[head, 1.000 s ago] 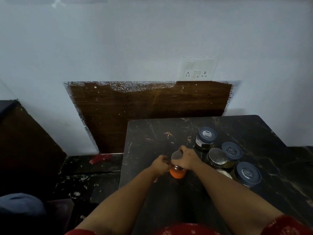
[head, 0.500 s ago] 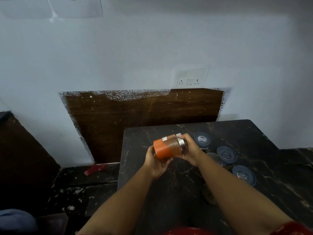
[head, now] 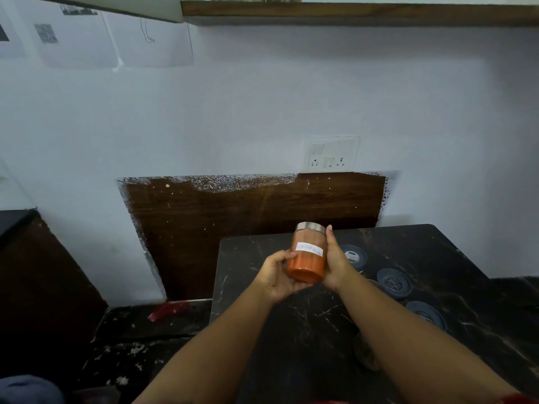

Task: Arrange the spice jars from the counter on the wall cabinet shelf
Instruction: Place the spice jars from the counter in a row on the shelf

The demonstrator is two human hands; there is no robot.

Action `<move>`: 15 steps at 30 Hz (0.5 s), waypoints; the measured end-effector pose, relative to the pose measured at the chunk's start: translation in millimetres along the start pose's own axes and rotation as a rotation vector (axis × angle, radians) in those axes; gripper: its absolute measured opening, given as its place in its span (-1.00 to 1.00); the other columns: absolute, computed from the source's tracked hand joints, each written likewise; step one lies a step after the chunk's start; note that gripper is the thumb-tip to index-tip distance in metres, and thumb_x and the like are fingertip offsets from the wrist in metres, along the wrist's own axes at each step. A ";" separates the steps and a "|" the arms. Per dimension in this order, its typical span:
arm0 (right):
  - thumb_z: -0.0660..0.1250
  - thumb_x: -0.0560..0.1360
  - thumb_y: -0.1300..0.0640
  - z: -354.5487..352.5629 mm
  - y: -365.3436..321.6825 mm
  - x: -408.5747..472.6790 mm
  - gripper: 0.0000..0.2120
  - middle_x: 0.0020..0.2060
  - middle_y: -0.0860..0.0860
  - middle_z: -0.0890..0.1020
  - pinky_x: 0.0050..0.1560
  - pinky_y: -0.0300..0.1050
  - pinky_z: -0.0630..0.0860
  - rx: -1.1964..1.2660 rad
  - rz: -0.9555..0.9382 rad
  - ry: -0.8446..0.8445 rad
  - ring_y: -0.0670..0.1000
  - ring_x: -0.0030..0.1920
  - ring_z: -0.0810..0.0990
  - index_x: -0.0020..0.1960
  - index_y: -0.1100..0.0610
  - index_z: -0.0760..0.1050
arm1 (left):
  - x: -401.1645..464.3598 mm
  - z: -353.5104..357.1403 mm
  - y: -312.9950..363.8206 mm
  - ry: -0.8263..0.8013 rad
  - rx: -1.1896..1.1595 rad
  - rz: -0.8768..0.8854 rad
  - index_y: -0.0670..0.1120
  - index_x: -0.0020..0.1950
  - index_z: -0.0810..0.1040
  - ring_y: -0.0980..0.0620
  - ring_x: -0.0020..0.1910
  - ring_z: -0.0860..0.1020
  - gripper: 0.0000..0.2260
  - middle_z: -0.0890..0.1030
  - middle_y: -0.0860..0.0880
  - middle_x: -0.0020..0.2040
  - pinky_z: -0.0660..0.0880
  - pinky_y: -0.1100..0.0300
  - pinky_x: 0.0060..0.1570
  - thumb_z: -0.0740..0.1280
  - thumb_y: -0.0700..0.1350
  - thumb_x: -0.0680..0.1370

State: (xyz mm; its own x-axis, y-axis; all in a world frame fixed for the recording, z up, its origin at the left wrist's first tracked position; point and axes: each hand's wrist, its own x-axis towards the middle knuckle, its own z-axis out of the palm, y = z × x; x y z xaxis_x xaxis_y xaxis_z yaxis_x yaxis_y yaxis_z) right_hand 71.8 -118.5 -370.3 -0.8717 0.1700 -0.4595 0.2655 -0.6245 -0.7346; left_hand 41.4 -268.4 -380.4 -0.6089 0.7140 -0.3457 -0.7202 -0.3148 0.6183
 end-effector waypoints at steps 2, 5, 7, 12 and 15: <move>0.13 0.47 -0.41 -0.8 -2.8 0.3 -0.34 0.11 0.25 0.65 0.10 0.22 0.57 0.002 0.005 0.031 0.25 0.09 0.65 0.28 0.08 0.45 | 0.4 6.7 0.4 -0.025 0.050 0.034 -0.06 0.40 0.39 -0.29 0.29 0.48 -0.35 0.46 -0.25 0.34 0.52 -0.20 0.13 0.47 -0.12 0.32; 0.08 0.58 -0.28 -4.0 -4.2 -1.5 -0.44 0.16 0.25 0.61 0.22 0.29 0.48 0.049 0.018 0.067 0.27 0.14 0.62 0.38 0.08 0.38 | 3.8 11.1 1.5 -0.016 0.030 0.063 -0.07 0.40 0.39 -0.30 0.28 0.49 -0.32 0.47 -0.27 0.34 0.51 -0.23 0.16 0.52 -0.08 0.32; 0.08 0.62 -0.17 -4.9 -5.5 -6.1 -0.52 0.17 0.27 0.60 0.24 0.26 0.48 0.097 0.008 0.085 0.26 0.14 0.62 0.39 0.12 0.36 | 8.8 12.6 1.2 -0.007 -0.001 0.069 -0.11 0.41 0.36 -0.31 0.28 0.50 -0.29 0.47 -0.29 0.34 0.47 -0.25 0.22 0.54 -0.07 0.32; 0.10 0.65 -0.03 -6.2 -16.5 -15.4 -0.59 0.15 0.27 0.60 0.24 0.23 0.48 0.075 -0.039 0.092 0.23 0.15 0.61 0.39 0.18 0.36 | 20.3 22.8 -0.7 -0.009 -0.048 0.068 -0.13 0.43 0.32 -0.31 0.27 0.51 -0.38 0.47 -0.31 0.33 0.45 -0.25 0.24 0.47 -0.06 0.43; 0.09 0.63 -0.16 -12.9 -25.5 -13.9 -0.49 0.17 0.27 0.60 0.25 0.24 0.47 0.089 -0.056 0.086 0.25 0.15 0.61 0.42 0.15 0.34 | 21.9 31.8 -0.4 -0.010 -0.051 0.079 -0.12 0.40 0.35 -0.30 0.26 0.51 -0.45 0.48 -0.30 0.32 0.47 -0.23 0.23 0.44 -0.06 0.46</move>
State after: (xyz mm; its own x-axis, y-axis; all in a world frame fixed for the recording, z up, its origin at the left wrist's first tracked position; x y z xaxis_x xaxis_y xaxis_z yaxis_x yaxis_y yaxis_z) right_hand 82.4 -95.2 -351.6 -0.8444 0.2691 -0.4633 0.1764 -0.6769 -0.7146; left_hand 39.0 -232.8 -365.8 -0.6615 0.6917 -0.2897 -0.6859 -0.4018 0.6067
